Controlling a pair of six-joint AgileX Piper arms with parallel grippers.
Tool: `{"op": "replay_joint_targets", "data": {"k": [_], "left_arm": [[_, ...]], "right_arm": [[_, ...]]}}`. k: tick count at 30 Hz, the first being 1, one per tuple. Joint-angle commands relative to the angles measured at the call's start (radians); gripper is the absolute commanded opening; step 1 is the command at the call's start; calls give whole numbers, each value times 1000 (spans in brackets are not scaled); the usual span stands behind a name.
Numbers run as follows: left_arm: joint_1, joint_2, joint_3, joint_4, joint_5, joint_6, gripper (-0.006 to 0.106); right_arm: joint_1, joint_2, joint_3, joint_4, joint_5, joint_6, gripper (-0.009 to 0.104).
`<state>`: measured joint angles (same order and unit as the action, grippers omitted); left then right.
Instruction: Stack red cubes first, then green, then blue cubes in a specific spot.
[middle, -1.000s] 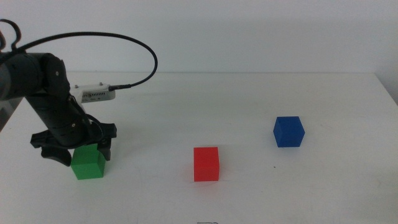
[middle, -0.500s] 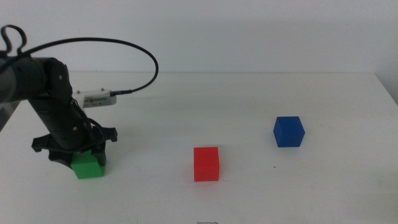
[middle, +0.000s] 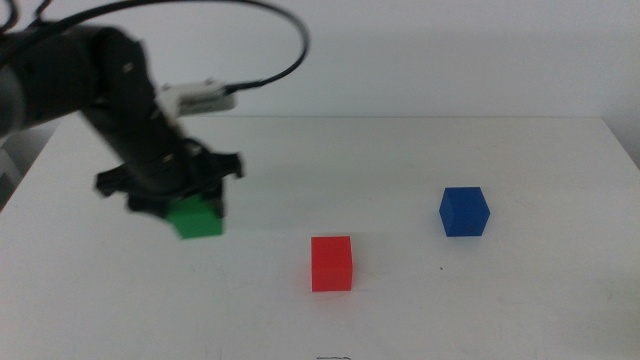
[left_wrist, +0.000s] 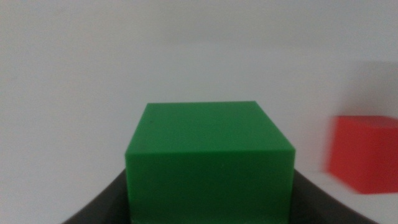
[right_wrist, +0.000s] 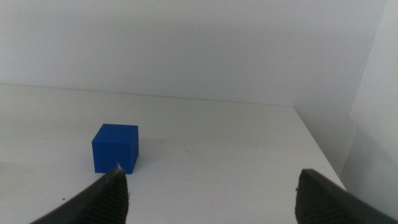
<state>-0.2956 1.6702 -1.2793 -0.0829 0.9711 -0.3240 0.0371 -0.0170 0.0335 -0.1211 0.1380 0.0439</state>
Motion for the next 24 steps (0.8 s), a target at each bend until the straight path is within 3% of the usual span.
{"op": "replay_joint_targets", "data": {"k": [1,13,24], "left_arm": [[-69,-36,-94,11,4,-68,29],[-316,173,-430,12,153,-187,29],[-411,296,-532,122,222,-313,29]], "right_arm": [[-1,-15,-23,-12,-73,-13,90],[-1,-15,-23,-12,-73,-13,90],[-1,-15,-23,-12,-73,-13,90]]}}
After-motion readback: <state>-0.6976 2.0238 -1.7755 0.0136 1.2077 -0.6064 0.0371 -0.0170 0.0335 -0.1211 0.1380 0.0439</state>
